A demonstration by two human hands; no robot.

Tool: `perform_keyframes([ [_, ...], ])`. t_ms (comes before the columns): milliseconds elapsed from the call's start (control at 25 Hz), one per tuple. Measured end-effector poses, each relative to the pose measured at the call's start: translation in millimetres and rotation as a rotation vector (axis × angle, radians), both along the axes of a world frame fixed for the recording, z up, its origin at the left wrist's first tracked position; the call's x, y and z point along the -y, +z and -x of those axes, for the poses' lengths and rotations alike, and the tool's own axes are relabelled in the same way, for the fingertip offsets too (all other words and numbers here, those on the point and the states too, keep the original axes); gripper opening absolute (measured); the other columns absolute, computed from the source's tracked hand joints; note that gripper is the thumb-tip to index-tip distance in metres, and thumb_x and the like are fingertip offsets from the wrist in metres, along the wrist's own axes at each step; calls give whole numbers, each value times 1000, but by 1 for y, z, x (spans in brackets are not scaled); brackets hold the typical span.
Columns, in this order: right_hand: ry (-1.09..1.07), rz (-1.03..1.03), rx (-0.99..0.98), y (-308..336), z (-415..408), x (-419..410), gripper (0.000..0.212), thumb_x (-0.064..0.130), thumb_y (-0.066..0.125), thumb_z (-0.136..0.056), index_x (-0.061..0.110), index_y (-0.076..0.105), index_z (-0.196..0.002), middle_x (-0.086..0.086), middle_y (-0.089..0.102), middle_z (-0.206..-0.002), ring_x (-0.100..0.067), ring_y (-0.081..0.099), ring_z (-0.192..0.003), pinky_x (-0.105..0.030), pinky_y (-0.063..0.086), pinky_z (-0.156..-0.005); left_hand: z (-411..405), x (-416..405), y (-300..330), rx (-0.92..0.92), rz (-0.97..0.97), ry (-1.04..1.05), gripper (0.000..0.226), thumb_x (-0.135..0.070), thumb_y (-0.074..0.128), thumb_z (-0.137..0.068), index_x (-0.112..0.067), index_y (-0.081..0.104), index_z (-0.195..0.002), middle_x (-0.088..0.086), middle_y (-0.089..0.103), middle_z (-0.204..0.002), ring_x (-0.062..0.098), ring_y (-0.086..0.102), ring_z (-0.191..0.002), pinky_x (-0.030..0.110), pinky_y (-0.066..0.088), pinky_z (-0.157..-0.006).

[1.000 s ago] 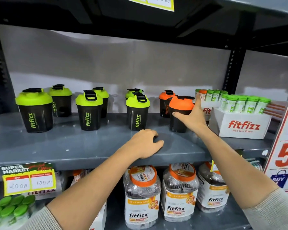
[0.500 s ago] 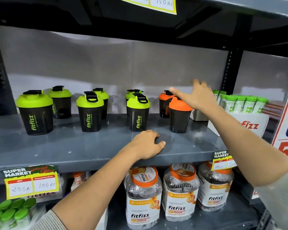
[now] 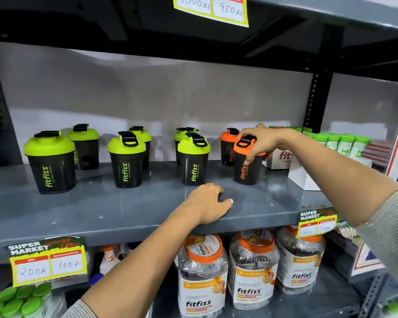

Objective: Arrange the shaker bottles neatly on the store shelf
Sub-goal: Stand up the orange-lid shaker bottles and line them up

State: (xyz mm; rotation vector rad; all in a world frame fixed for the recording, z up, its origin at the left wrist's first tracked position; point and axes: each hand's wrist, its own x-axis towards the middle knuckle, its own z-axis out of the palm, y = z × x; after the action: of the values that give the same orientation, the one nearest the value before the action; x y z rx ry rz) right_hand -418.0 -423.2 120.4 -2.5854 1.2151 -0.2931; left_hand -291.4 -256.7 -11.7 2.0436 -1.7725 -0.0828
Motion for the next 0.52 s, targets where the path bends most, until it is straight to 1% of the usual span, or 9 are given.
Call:
perform_keyframes([
  [80,67,-72,11,0,5,10,73,5,84,-68,42,56,-124,-7,31,-131,-32,50,-110,-39,61,-76,0,0,0,-10,7,-2,60,-45,48,-92,-11,47,-141,8,46,-147,26,43,-133,35,37,-108],
  [160,126,-120,27,0,8,13,74,-5,77,-71,45,59,-121,-6,33,-131,-31,53,-107,-39,59,-84,1,0,0,-19,7,3,60,-46,48,-92,-11,48,-141,8,48,-146,26,44,-133,35,37,-107],
  [240,171,-121,41,-1,11,15,78,-11,73,-71,48,59,-120,-4,37,-131,-32,54,-111,-41,57,-89,1,2,0,-32,5,13,61,-47,49,-91,-12,48,-141,8,48,-146,26,45,-132,35,38,-107],
  [320,199,-67,26,-3,14,17,79,-10,73,-71,49,58,-121,-5,39,-133,-33,50,-118,-41,52,-93,0,3,-1,-31,0,24,61,-48,50,-90,-13,49,-140,8,49,-146,26,46,-132,35,39,-108],
  [400,217,-11,12,-5,17,21,82,-7,75,-70,52,55,-122,-2,41,-138,-28,47,-123,-35,47,-96,0,4,-1,-37,0,38,60,-48,51,-90,-13,50,-139,7,49,-145,25,47,-131,35,39,-108],
  [480,233,31,18,-8,19,26,91,-1,79,-67,60,47,-126,3,39,-148,-23,41,-133,-33,39,-105,0,3,-2,-46,12,46,59,-47,52,-90,-13,51,-138,7,51,-144,25,49,-130,35,40,-107],
  [520,240,31,32,-9,21,28,100,0,81,-66,61,39,-133,4,35,-154,-23,37,-139,-34,36,-109,0,2,-3,-56,18,48,58,-47,53,-90,-13,52,-137,7,53,-142,25,50,-128,36,41,-106],
])
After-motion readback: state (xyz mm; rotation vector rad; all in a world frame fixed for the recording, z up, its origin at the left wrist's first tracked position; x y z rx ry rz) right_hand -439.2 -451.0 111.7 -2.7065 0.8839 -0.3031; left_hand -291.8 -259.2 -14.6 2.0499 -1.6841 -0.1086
